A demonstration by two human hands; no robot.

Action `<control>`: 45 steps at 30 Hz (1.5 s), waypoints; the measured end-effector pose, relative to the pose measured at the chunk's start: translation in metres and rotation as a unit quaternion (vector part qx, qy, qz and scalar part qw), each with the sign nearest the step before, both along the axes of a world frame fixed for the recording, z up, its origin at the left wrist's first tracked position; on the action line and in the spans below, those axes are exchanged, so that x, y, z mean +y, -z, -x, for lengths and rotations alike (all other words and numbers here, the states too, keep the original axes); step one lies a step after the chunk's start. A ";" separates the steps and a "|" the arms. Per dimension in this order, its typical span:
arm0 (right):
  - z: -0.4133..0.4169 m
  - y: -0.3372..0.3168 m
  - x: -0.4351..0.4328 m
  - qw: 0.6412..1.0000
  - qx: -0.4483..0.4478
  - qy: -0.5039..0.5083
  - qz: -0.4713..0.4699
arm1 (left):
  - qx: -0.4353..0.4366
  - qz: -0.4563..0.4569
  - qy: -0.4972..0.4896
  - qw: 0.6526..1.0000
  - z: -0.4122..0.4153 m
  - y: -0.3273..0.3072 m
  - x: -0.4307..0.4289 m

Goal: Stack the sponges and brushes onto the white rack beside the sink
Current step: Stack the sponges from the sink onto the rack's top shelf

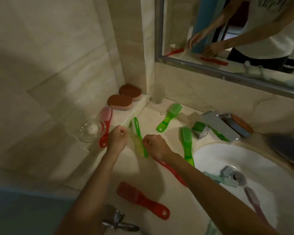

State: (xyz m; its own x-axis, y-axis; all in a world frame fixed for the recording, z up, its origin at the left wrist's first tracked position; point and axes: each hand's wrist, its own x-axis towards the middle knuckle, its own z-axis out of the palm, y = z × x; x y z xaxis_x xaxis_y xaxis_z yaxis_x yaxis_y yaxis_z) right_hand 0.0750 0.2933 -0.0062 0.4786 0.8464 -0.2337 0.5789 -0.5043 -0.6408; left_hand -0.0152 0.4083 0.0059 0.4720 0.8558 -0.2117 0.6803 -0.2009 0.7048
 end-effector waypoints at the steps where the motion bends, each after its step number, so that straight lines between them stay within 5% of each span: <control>1: -0.007 0.000 0.015 1.000 0.003 0.007 0.005 | -0.006 0.003 -0.006 1.000 -0.007 0.000 0.015; 10: -0.090 0.012 0.119 0.996 -0.069 0.056 0.009 | -0.031 -0.035 -0.021 0.999 -0.074 0.008 0.093; 14: -0.112 0.016 0.163 0.991 -0.133 0.026 0.009 | 0.082 -0.125 0.029 0.988 -0.093 0.017 0.112; 18: -0.127 0.014 0.196 0.989 -0.144 0.018 0.015 | 0.153 -0.122 0.099 0.976 -0.104 0.026 0.133; 24: -0.134 0.012 0.207 0.981 -0.188 -0.011 0.042 | 0.184 -0.135 0.102 0.968 -0.114 0.027 0.141; 35: -0.119 -0.026 0.110 0.978 -0.156 0.126 -0.051 | 0.097 -0.160 0.059 0.981 -0.110 -0.029 0.099; 45: -0.125 -0.112 -0.086 0.908 -0.215 0.332 -0.138 | -0.139 -0.064 0.115 0.981 -0.143 -0.109 -0.044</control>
State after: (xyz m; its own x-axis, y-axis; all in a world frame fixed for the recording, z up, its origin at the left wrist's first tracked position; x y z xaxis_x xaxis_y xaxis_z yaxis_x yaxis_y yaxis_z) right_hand 0.2005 0.2078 0.1057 0.9012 0.3358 0.2741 0.4334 -0.6878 -0.5823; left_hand 0.1275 0.3646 0.1145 0.6806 0.7306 0.0548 0.3914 -0.4259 0.8158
